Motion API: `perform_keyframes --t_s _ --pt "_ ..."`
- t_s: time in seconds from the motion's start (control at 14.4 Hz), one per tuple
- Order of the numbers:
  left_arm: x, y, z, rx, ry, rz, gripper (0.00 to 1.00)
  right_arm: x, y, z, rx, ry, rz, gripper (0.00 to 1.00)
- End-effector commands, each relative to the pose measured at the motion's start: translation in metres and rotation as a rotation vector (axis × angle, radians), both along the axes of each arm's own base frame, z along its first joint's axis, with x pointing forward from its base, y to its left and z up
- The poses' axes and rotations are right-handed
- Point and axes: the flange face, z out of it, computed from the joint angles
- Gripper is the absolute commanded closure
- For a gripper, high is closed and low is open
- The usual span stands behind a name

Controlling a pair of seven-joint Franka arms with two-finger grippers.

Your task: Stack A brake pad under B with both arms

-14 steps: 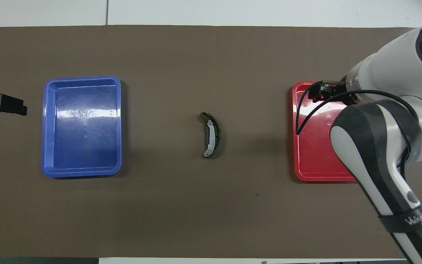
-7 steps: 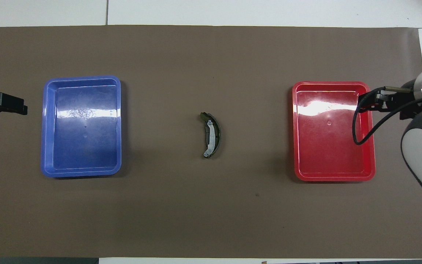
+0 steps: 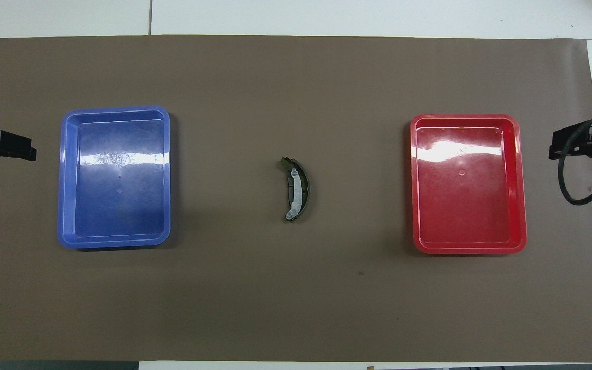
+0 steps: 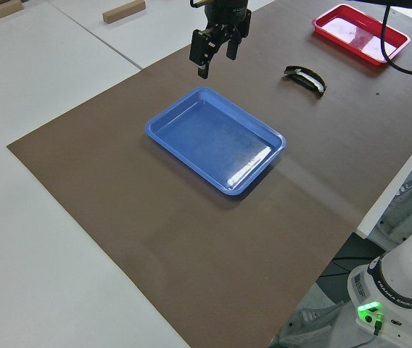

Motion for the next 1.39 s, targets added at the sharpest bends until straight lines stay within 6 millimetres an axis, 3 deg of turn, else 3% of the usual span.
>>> perform_keyframes --t_s 0.0,0.21,1.18,1.32 --pt "-0.002 0.003 -0.001 -0.010 -0.001 0.015 0.01 0.004 0.005 -0.001 0.019 0.014 0.029 0.00" --pt "-0.002 0.003 -0.001 -0.010 -0.001 0.015 0.01 -0.005 0.013 -0.006 0.019 0.033 0.043 0.00" --pt "-0.002 0.003 -0.001 -0.010 -0.001 0.015 0.01 -0.004 0.011 -0.006 0.019 0.027 0.043 0.00" --pt "-0.002 0.003 -0.001 -0.010 -0.001 0.015 0.01 -0.004 0.021 -0.006 0.019 0.027 0.058 0.00"
